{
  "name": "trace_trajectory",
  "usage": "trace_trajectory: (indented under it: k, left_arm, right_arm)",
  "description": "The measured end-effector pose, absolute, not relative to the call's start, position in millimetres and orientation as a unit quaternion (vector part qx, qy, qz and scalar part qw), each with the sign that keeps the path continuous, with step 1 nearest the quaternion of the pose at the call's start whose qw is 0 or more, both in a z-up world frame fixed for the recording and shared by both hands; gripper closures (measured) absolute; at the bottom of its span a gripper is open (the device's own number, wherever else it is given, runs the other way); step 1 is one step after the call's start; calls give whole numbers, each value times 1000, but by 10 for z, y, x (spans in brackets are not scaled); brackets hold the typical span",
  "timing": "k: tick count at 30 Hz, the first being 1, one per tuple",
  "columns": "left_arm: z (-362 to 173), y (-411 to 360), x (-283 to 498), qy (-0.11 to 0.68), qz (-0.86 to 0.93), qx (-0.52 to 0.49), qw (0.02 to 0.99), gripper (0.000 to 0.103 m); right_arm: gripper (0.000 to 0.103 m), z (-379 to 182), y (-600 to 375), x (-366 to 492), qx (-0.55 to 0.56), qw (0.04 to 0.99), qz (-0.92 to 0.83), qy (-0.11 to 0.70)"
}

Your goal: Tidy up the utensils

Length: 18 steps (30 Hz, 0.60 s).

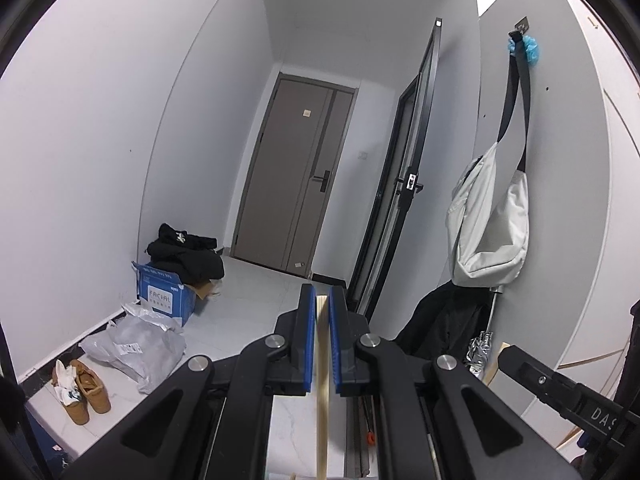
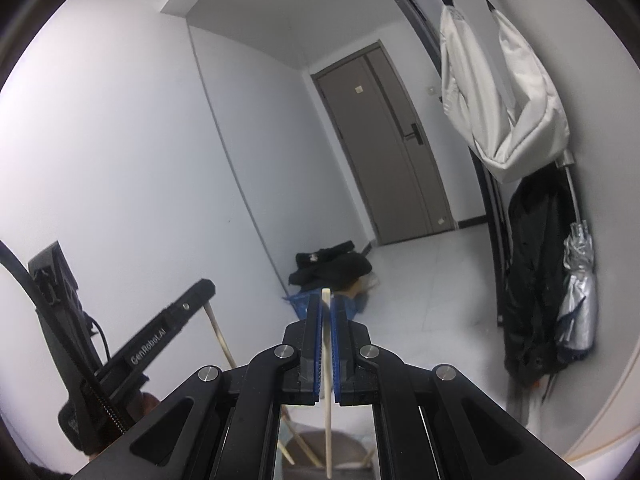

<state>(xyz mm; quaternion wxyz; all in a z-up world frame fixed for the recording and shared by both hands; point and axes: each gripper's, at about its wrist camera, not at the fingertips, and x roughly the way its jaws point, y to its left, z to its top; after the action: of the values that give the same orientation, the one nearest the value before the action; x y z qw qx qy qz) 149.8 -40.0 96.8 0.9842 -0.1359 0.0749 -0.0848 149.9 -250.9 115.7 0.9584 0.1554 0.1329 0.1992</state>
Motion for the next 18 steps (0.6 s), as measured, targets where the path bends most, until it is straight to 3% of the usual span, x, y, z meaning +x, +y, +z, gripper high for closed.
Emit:
trace_trajectory:
  k: [18]
  left_arm:
    - [674, -578, 1723, 99, -114, -101, 983, 100]
  right_arm:
    - [100, 627, -2427, 1835, 150, 957, 198, 151]
